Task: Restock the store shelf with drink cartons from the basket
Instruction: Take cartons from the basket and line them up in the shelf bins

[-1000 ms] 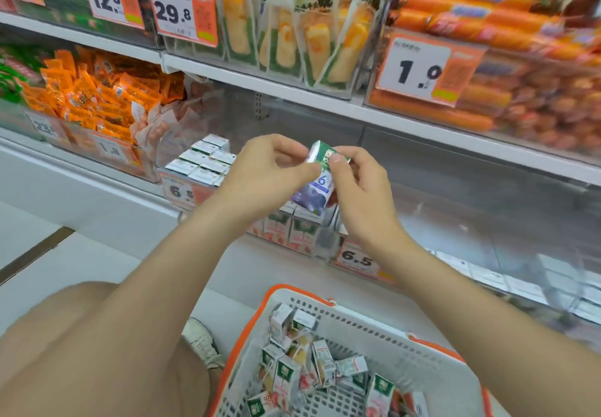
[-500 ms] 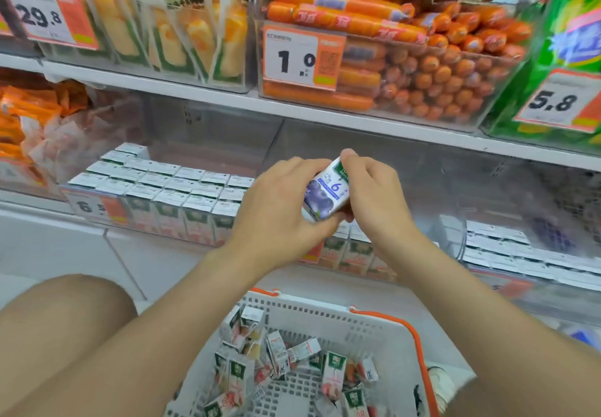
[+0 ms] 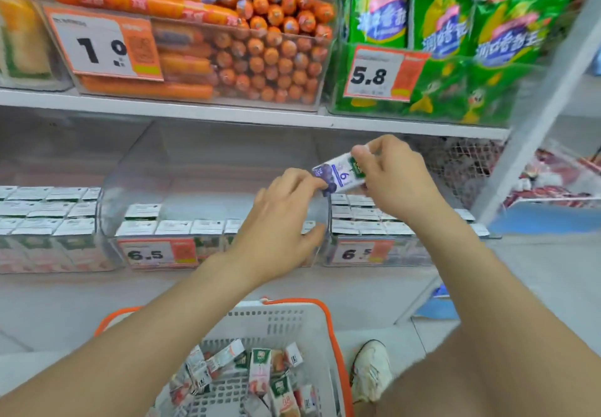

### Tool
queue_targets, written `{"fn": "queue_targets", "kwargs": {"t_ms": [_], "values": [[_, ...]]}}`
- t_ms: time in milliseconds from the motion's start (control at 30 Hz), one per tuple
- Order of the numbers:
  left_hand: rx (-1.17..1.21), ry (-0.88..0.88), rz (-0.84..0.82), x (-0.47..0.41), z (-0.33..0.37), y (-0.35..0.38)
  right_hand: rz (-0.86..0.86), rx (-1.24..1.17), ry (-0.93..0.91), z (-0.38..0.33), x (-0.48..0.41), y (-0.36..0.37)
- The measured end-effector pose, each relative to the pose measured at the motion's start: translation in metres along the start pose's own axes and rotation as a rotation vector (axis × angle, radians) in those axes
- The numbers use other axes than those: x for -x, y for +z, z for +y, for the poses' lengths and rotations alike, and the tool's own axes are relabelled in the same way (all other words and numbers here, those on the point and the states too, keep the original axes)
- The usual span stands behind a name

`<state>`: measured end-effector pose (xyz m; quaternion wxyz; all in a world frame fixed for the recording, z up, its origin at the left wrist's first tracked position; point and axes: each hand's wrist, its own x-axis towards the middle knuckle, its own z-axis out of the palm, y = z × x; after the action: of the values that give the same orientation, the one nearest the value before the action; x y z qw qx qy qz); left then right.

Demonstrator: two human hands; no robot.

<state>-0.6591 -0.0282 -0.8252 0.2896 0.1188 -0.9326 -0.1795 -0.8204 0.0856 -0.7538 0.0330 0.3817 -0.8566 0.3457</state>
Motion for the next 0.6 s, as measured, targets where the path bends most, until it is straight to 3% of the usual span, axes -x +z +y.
{"fn": "queue_targets", "kwargs": {"t_ms": [133, 300, 400, 600], "values": [[-0.165, 0.145, 0.019, -0.013, 0.013, 0.032, 0.066, 0.045, 0.082, 0.033, -0.008, -0.019], [-0.314, 0.246, -0.087, -0.022, 0.021, 0.065, -0.010, 0.363, 0.107, 0.089, -0.026, -0.021], [-0.383, 0.204, -0.155, -0.023, 0.028, 0.076, -0.119, 0.500, 0.111, 0.114, -0.033, -0.020], [-0.418, 0.180, -0.150, -0.023, 0.028, 0.083, -0.426, 0.409, 0.078, 0.143, -0.039, -0.010]]}}
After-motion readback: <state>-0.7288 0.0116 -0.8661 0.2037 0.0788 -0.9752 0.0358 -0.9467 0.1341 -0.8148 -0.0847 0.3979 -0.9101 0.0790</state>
